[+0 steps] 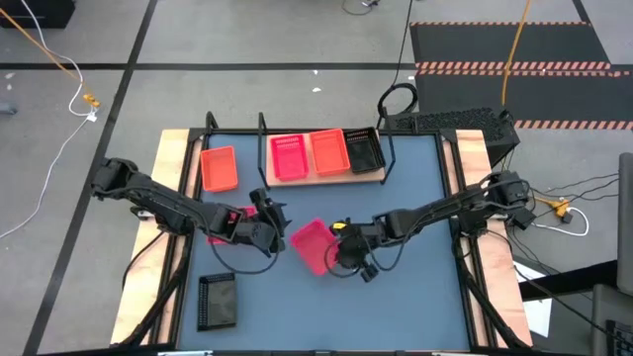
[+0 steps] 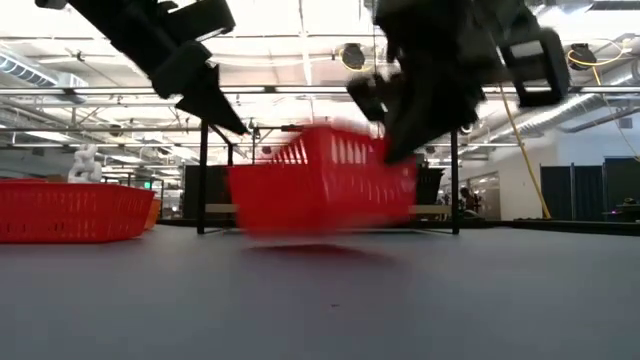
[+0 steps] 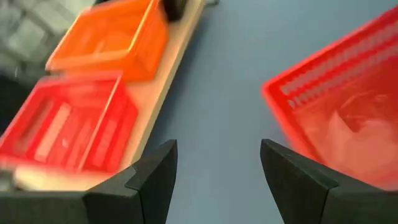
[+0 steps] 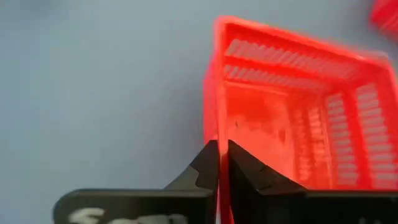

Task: Stack baskets on shelf by color
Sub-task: Stack the right red basket on top of the red basket on the shelf

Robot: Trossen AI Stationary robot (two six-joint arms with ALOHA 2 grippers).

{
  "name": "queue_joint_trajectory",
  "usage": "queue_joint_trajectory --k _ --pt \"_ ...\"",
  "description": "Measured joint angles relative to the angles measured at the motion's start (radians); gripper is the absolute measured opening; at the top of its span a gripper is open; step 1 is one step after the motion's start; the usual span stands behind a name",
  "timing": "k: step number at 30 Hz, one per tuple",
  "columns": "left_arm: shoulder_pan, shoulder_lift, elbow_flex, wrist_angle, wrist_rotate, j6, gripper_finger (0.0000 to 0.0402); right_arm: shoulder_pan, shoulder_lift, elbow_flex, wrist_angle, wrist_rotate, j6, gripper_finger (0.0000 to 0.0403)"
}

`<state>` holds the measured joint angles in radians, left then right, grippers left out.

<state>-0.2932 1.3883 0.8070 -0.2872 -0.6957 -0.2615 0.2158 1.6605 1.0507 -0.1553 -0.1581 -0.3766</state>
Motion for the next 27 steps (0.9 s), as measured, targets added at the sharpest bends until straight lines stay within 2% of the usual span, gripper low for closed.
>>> queue_joint_trajectory --k 4,8,13,15,21,27 --pt "0.005 -0.048 0.0 -0.211 -0.082 -0.263 0.0232 -0.029 -0.01 0.094 -0.065 0.012 -0.065 0.0005" --pt "-0.009 -0.095 0.0 -0.389 -0.098 -0.465 0.0232 -0.067 -0.01 0.182 -0.141 0.151 -0.141 0.0004" --pt "-0.047 -0.111 0.0 -0.425 -0.119 -0.532 0.0232 -0.118 -0.01 0.303 -0.186 0.41 -0.232 0.0003" --pt "-0.057 -0.11 0.0 -0.425 -0.12 -0.534 0.0232 -0.158 -0.01 0.352 -0.185 0.474 -0.253 0.0003" --pt "-0.064 -0.11 0.0 -0.428 -0.12 -0.534 0.0232 -0.35 0.042 0.477 -0.109 0.41 -0.182 0.0002" --pt "-0.062 -0.109 0.0 -0.431 -0.121 -0.531 0.0232 -0.479 0.228 0.634 -0.186 0.271 -0.13 0.0001"
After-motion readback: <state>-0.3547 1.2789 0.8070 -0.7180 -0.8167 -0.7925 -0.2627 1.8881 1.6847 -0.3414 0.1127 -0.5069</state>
